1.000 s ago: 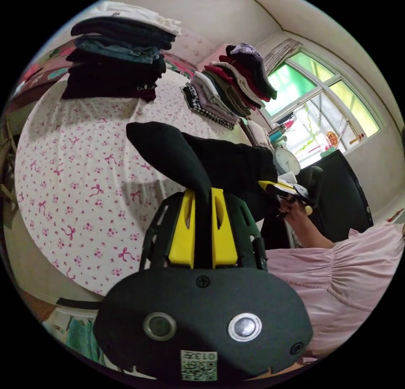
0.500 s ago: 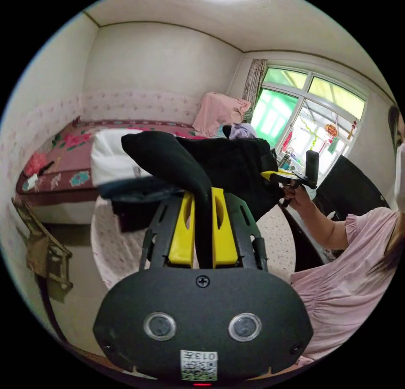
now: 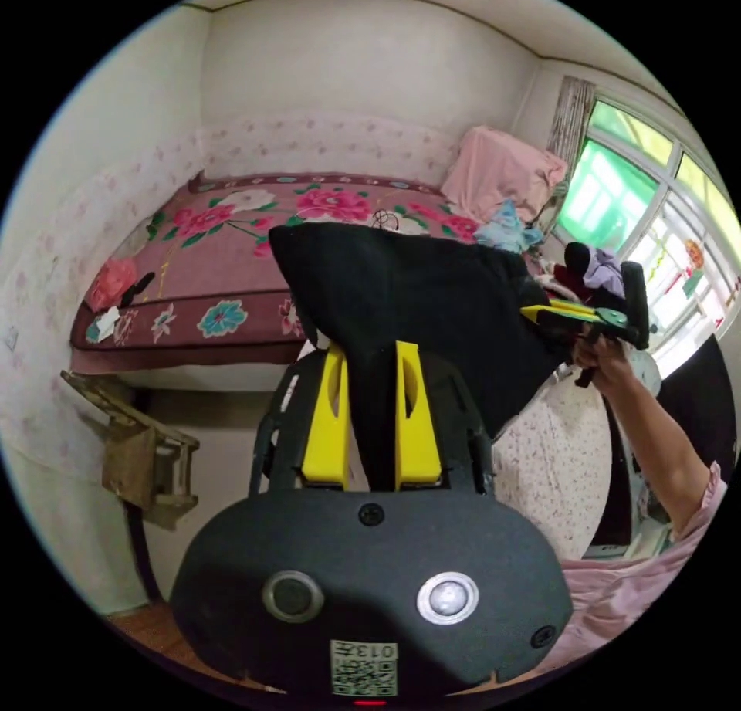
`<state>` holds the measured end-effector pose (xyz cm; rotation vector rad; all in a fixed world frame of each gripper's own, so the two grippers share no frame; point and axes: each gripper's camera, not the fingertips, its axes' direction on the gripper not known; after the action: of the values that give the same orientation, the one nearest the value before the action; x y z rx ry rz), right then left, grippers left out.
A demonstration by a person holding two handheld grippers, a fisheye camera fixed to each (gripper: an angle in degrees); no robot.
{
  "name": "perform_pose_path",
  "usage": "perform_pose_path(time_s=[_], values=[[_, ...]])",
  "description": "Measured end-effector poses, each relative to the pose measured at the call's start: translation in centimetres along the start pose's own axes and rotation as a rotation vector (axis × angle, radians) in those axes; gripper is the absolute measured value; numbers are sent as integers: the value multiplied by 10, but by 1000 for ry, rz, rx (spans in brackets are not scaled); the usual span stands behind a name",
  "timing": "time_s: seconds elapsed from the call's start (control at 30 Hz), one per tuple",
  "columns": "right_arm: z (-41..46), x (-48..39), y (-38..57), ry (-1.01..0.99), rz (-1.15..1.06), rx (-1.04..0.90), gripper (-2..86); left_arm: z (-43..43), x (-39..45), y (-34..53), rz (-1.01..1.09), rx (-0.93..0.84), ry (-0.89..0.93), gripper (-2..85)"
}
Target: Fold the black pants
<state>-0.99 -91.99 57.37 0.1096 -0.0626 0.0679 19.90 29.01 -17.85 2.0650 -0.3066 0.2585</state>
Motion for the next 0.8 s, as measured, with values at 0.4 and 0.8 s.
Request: perform_pose_path(time_s=[0.4,0.8], values=[[-48,-31,7,147,-175,308,56,-54,18,54,37,300,-106,60],[65,-66,-39,439,-333,-72,2,68,138,1,286,-14,-395,-4]])
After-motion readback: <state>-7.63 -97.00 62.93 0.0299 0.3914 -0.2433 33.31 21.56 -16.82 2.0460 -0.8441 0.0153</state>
